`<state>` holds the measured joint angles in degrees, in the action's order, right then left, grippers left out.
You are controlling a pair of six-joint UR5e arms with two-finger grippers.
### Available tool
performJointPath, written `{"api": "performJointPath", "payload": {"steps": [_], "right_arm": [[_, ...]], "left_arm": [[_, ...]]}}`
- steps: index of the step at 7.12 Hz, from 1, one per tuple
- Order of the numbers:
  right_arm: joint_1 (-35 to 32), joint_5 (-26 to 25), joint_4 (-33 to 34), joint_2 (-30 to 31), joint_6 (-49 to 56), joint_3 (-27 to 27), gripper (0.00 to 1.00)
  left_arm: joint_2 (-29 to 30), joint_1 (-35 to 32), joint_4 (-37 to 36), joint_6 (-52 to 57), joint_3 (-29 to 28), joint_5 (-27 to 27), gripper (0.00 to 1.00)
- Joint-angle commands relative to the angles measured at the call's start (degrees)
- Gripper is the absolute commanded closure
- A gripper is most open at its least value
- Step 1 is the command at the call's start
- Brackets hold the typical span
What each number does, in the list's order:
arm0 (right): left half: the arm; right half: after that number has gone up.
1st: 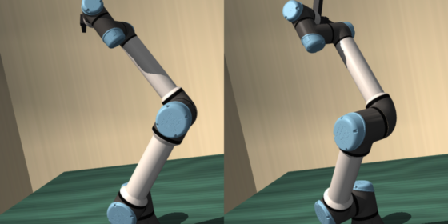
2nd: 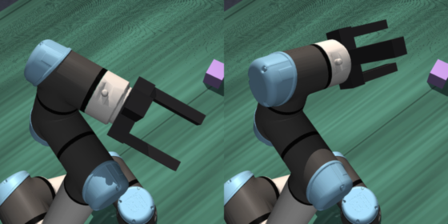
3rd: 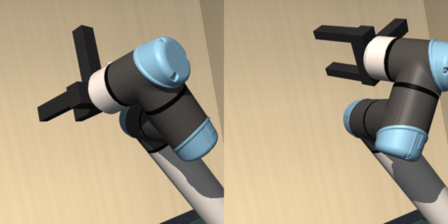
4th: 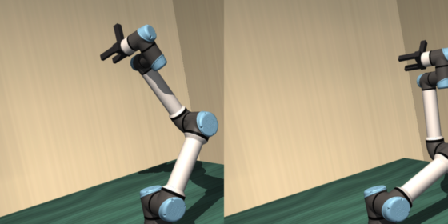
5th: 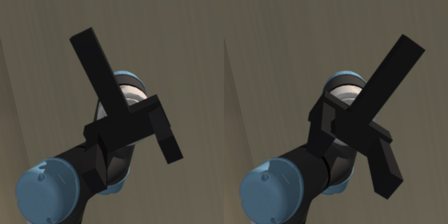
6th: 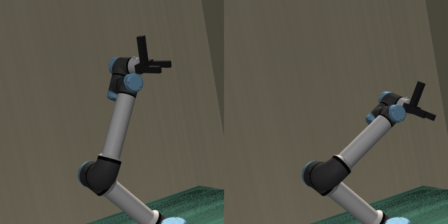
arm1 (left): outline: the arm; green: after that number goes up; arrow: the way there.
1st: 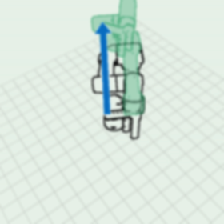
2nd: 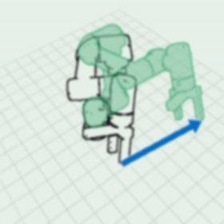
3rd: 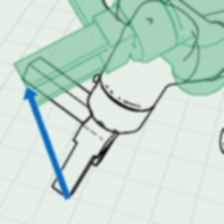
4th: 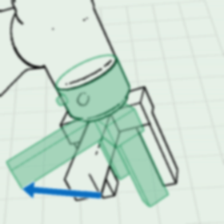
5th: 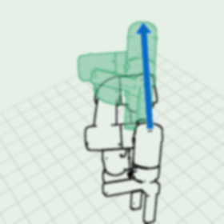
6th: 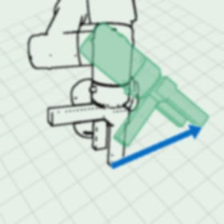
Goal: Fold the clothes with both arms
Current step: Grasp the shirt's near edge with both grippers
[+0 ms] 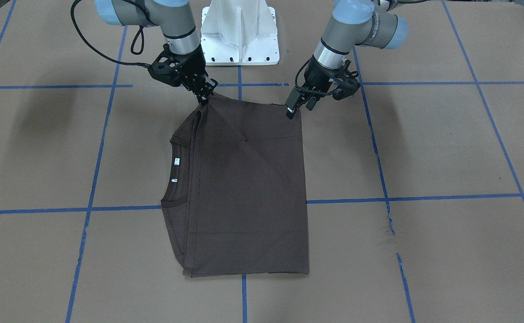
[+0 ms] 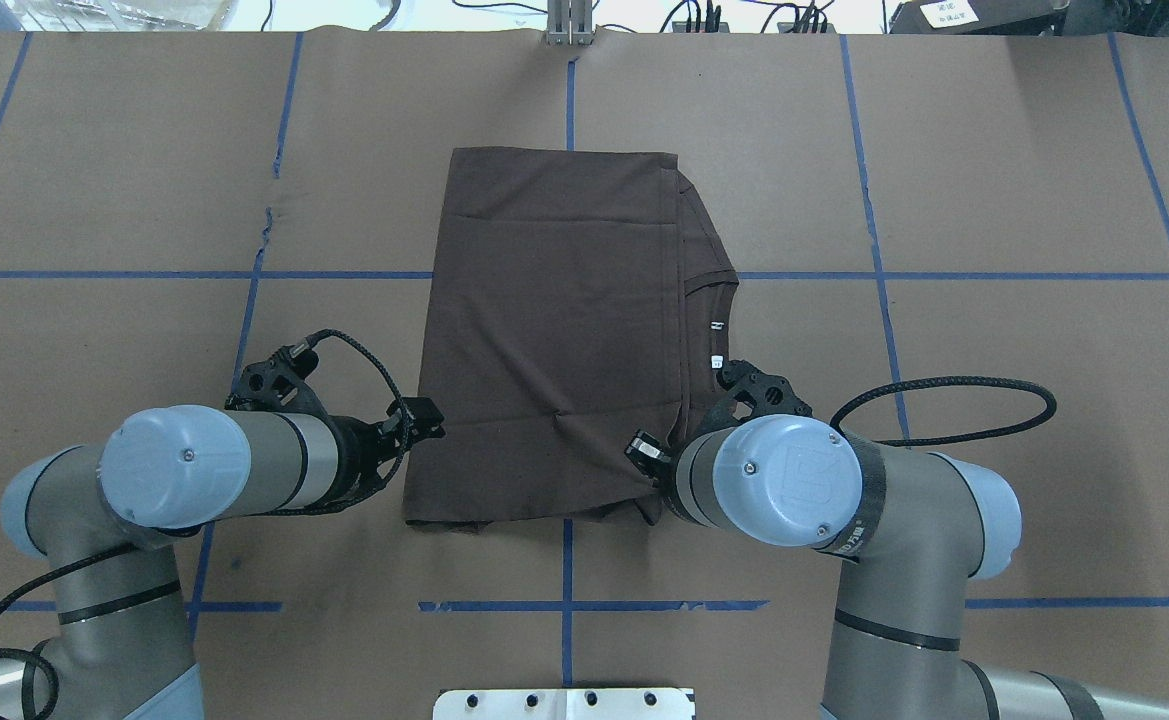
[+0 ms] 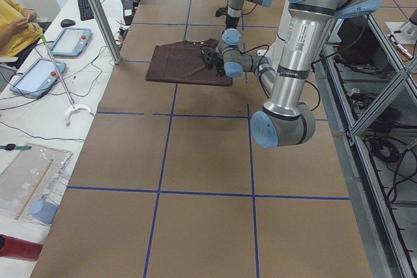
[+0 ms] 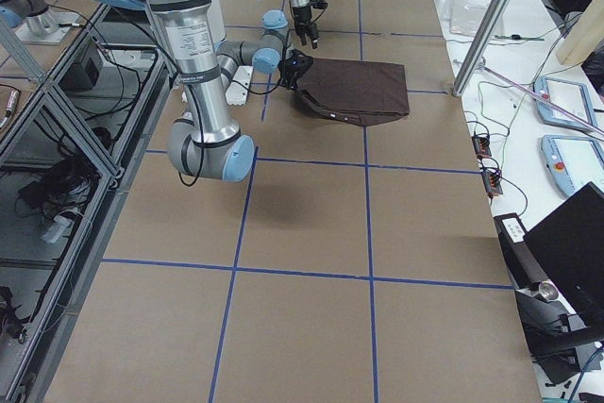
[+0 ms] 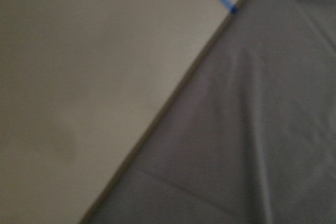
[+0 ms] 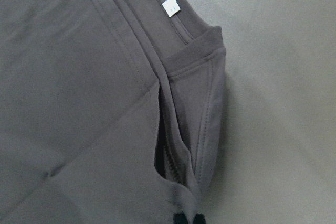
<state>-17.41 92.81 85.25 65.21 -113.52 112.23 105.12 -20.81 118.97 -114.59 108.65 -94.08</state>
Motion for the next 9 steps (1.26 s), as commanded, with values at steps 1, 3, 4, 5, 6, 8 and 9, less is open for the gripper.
{"api": "performJointPath", "payload": {"steps": [1, 3, 4, 5, 6, 8, 9], "right_arm": [[0.10, 0.00, 0.00, 0.00, -0.03, 0.01, 1.00], [0.10, 0.00, 0.00, 0.00, -0.03, 0.01, 1.00], [0.10, 0.00, 0.00, -0.09, -0.21, 0.01, 1.00], [0.10, 0.00, 0.00, -0.09, -0.21, 0.01, 1.00], [0.10, 0.00, 0.00, -0.09, -0.21, 0.01, 1.00], [0.19, 0.00, 0.00, -0.09, -0.21, 0.10, 1.00], [0.19, 0.00, 0.00, -0.09, -0.21, 0.36, 1.00]], "left_arm": [[-0.53, 2.08, -0.32, -0.80, -0.28, 0.31, 0.16], [-0.71, 3.14, -0.32, -0.98, -0.55, 0.31, 0.27], [-0.71, 3.66, -0.32, -0.98, -0.55, 0.31, 0.30], [-0.62, 3.84, -0.32, -0.98, -0.63, 0.22, 0.32], [-0.79, 4.02, -0.40, -0.98, -1.07, 0.22, 0.34], [-0.53, 4.19, -0.40, -0.98, -1.25, 0.22, 0.40], [-0.62, 4.28, -0.49, -0.98, -1.34, 0.22, 0.51]]}}
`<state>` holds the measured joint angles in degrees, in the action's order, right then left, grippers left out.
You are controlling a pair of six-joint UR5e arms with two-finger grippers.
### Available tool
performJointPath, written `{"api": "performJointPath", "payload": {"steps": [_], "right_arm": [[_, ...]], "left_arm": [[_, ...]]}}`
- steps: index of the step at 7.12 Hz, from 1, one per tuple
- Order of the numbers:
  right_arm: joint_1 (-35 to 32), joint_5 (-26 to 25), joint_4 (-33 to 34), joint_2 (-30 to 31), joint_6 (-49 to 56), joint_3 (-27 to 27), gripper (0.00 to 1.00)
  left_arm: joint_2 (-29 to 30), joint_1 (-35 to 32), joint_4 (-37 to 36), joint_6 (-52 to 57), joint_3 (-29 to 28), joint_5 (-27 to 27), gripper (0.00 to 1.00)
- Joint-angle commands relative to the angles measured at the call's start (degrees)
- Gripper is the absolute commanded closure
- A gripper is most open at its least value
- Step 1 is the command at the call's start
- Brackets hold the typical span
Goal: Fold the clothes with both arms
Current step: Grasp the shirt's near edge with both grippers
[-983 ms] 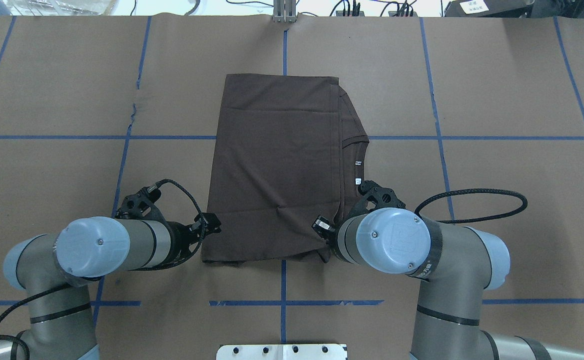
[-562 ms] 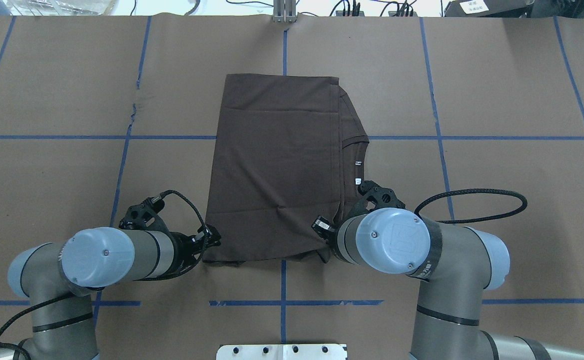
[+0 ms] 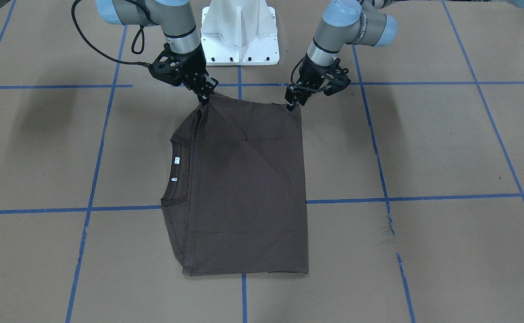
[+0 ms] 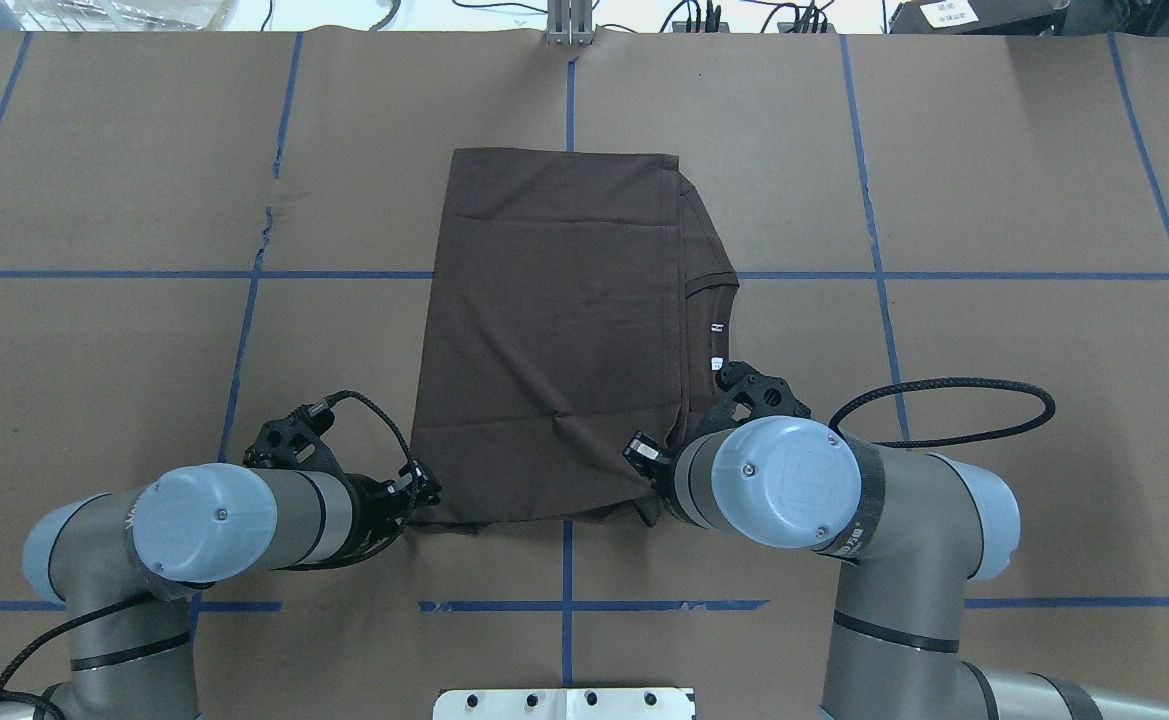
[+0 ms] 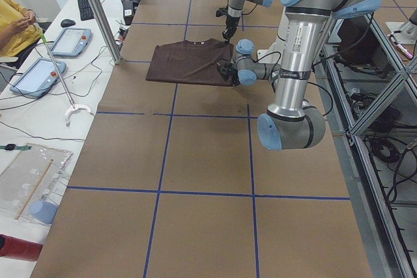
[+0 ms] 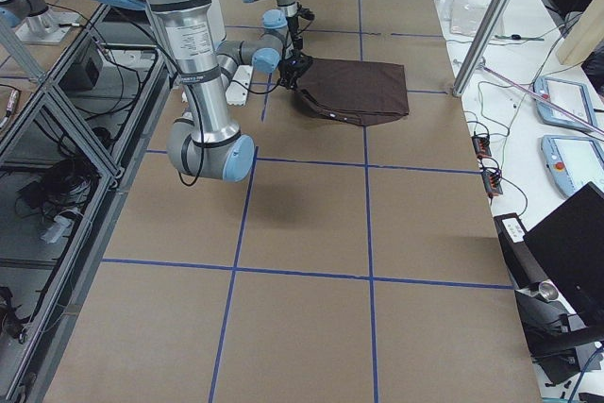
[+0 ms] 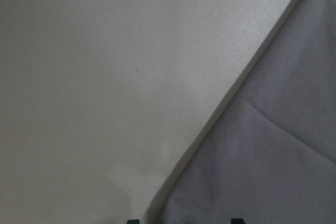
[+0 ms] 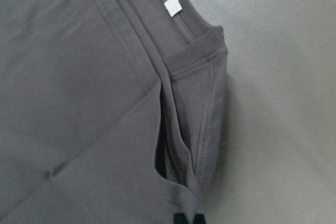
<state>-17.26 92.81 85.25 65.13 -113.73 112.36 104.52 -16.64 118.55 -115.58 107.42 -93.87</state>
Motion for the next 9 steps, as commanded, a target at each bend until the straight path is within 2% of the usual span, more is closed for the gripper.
{"api": "performJointPath", "payload": {"steps": [1, 2, 3, 4, 7, 8, 9], "right_arm": [[0.03, 0.00, 0.00, 0.00, 0.00, 0.31, 1.00], [0.03, 0.00, 0.00, 0.00, 0.00, 0.31, 1.00], [0.03, 0.00, 0.00, 0.09, 0.00, 0.22, 1.00], [0.03, 0.00, 0.00, 0.09, 0.00, 0.31, 1.00], [-0.06, 0.09, 0.00, 0.87, 0.09, 0.31, 1.00], [-0.14, 0.26, -0.52, 3.32, 0.18, 0.92, 1.00], [0.20, 0.44, 0.17, 5.43, -0.08, 6.58, 1.00]], "left_arm": [[-0.19, 0.11, -0.07, 0.00, -0.45, 0.00, 0.61], [-0.19, 0.11, -0.07, 0.00, -0.63, 0.00, 0.69], [-0.19, 0.11, -0.07, 0.00, -0.55, 0.00, 0.90], [-0.11, 0.11, -0.07, 0.00, -0.54, -0.09, 1.00], [0.42, 0.03, -2.97, 0.09, 2.60, -0.35, 1.00], [0.16, -0.06, -3.06, 0.09, 6.80, -0.53, 1.00], [0.16, 0.02, -3.06, 0.09, 11.10, -1.75, 1.00]]}}
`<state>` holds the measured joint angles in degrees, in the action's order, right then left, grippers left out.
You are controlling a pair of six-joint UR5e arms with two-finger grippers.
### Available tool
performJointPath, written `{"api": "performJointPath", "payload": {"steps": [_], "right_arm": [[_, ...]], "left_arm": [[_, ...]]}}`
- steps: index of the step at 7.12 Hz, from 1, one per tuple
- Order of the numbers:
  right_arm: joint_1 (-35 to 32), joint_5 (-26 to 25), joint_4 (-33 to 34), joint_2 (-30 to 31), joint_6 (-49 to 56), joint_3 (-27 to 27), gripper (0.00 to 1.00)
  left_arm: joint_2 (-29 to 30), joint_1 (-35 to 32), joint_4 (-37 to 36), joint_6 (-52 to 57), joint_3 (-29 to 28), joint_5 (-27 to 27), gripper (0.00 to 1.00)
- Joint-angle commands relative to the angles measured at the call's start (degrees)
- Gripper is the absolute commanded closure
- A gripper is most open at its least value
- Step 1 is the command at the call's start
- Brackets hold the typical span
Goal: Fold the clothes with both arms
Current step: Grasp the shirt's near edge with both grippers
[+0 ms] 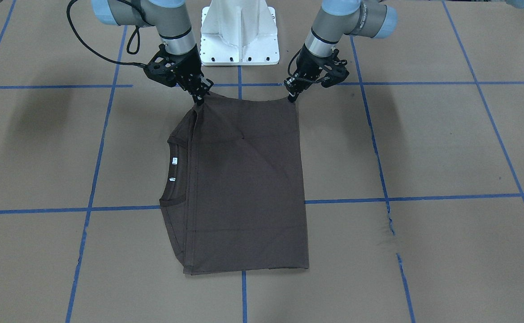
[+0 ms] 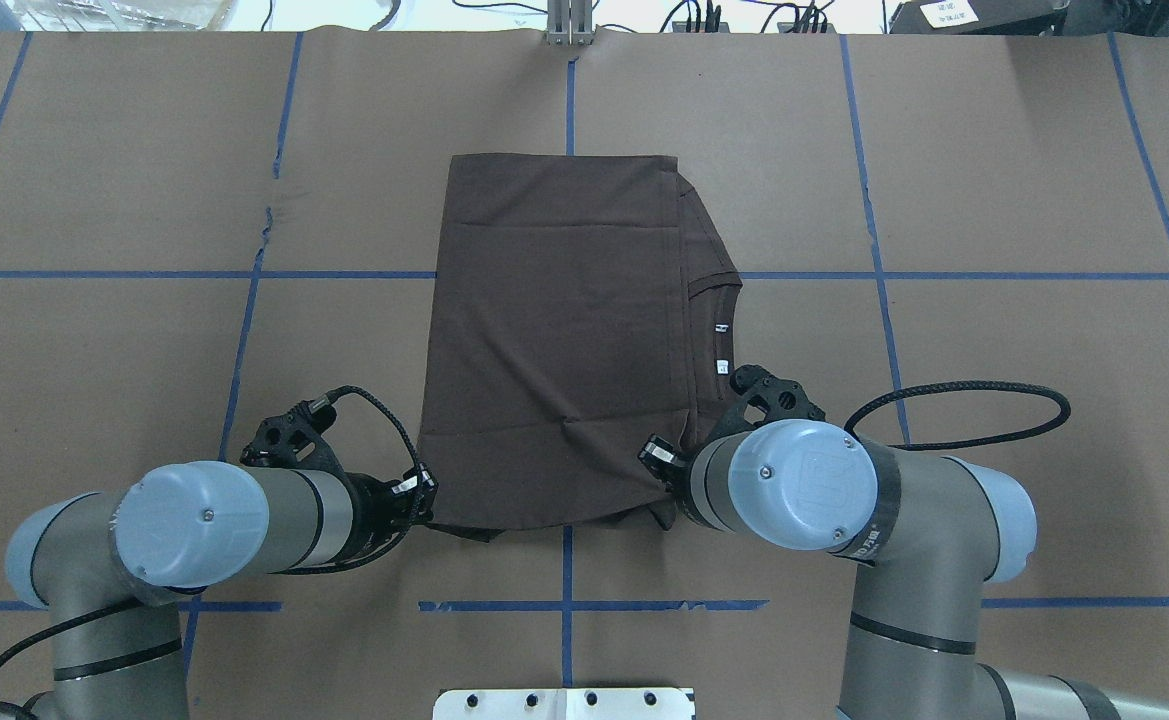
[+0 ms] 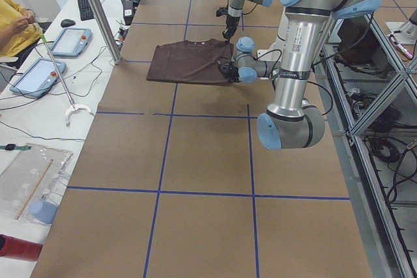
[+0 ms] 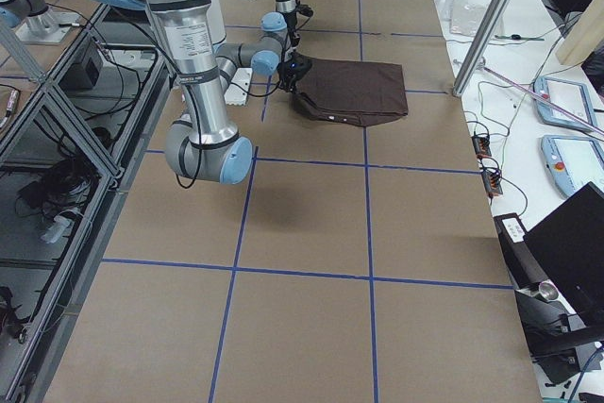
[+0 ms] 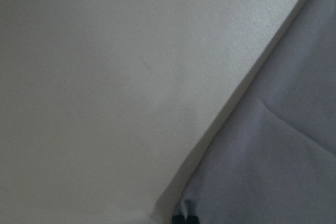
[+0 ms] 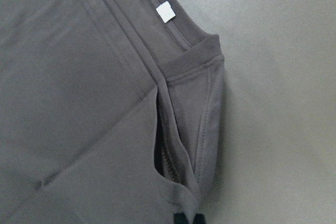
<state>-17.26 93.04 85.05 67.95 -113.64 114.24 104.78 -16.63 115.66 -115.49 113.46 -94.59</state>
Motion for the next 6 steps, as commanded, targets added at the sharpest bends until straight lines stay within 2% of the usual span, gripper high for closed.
{"api": "performJointPath", "payload": {"steps": [1, 2, 4, 6], "right_arm": [[2.65, -0.48, 3.25, 3.67, -2.44, 9.46, 1.00], [3.02, -1.10, 6.06, 3.85, -4.03, 11.07, 1.00], [2.93, -1.80, 6.18, 2.72, -4.14, 11.71, 1.00], [-4.06, -1.03, 6.27, 0.35, -3.26, 10.39, 1.00]], "left_arm": [[-0.36, -0.07, -0.17, -0.52, 9.02, -2.69, 1.00], [-0.10, -0.07, -0.26, -2.78, 10.36, -3.49, 1.00], [0.68, 0.01, -4.10, -5.53, 12.39, -3.59, 1.00], [2.79, -4.61, -4.48, -3.70, 11.79, -3.76, 1.00]]}}
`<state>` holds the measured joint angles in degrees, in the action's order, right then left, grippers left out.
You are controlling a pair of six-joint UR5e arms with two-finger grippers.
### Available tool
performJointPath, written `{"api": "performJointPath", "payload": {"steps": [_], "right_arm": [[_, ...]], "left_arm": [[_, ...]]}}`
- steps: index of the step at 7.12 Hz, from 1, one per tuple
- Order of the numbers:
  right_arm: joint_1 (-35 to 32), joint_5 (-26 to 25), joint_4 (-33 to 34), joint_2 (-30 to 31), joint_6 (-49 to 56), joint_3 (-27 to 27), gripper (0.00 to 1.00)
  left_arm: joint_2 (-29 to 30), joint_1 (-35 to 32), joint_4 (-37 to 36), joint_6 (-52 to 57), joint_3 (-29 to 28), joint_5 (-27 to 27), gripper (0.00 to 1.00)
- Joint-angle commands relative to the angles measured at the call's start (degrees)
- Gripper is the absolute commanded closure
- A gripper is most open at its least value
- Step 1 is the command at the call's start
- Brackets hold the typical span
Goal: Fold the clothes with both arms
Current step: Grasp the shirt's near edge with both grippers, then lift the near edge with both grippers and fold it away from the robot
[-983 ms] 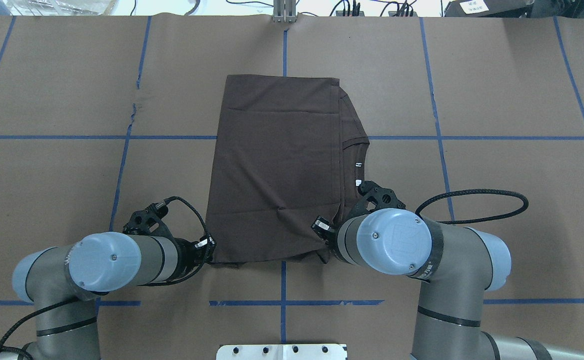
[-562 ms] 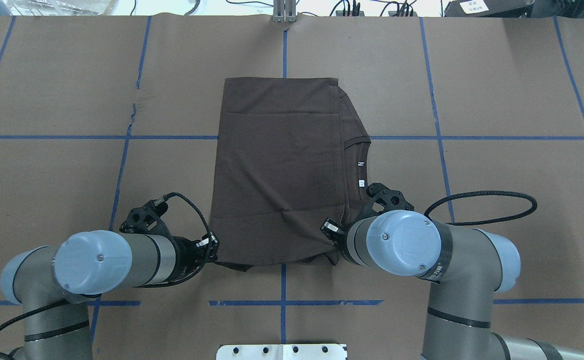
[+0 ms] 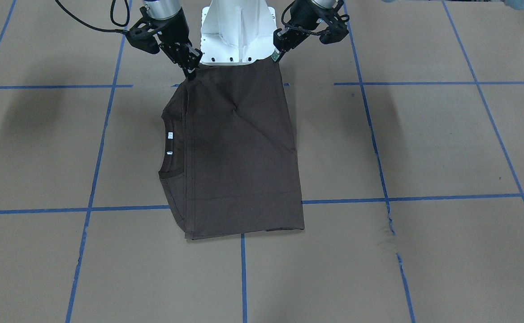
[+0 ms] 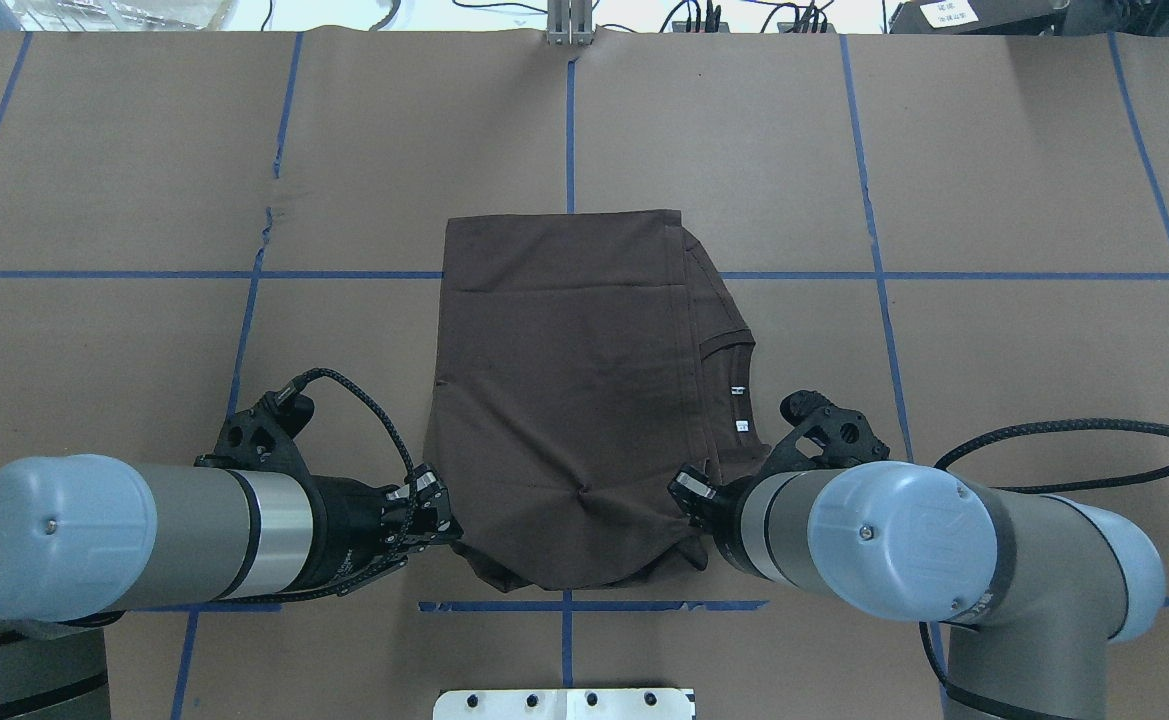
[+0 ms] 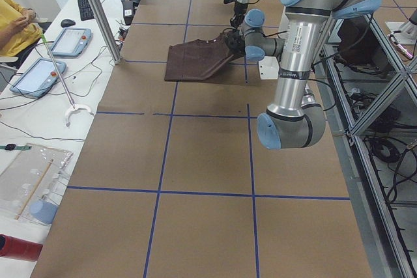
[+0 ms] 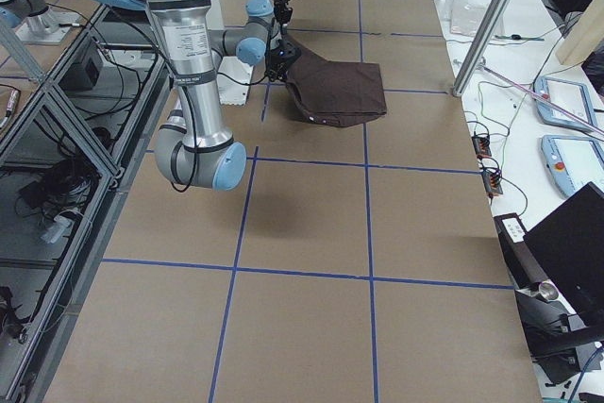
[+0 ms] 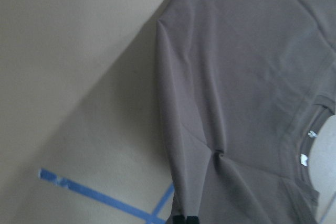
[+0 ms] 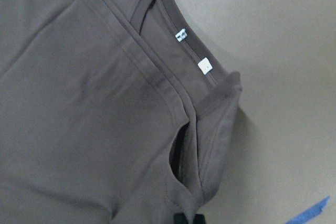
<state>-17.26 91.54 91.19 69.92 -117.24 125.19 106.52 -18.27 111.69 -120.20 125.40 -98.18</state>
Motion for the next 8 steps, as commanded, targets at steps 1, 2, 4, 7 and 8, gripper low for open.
{"api": "performJointPath", "payload": {"steps": [1, 2, 4, 7, 8], "right_arm": [[-7.23, 1.36, 0.22, -5.11, 0.43, -3.86, 1.00], [-10.92, 3.89, -0.30, -8.19, 2.26, -8.94, 1.00], [-16.91, 8.82, -0.74, -12.25, 6.48, -16.86, 1.00], [-20.18, 10.33, -4.35, -15.34, 6.58, -24.10, 1.00], [-20.53, 10.33, -4.35, -17.26, 6.84, -26.64, 1.00]], "left_arm": [[1.66, -6.92, -1.03, 5.11, -0.33, -0.35, 1.00], [2.71, -9.22, -1.29, 6.46, -3.29, -0.26, 1.00], [7.27, -12.66, -1.30, 7.00, -9.27, -0.17, 1.00], [12.81, -17.23, -0.77, 11.46, -19.55, 0.00, 1.00], [14.22, -18.20, -0.42, 12.00, -22.28, 0.18, 1.00]]}}
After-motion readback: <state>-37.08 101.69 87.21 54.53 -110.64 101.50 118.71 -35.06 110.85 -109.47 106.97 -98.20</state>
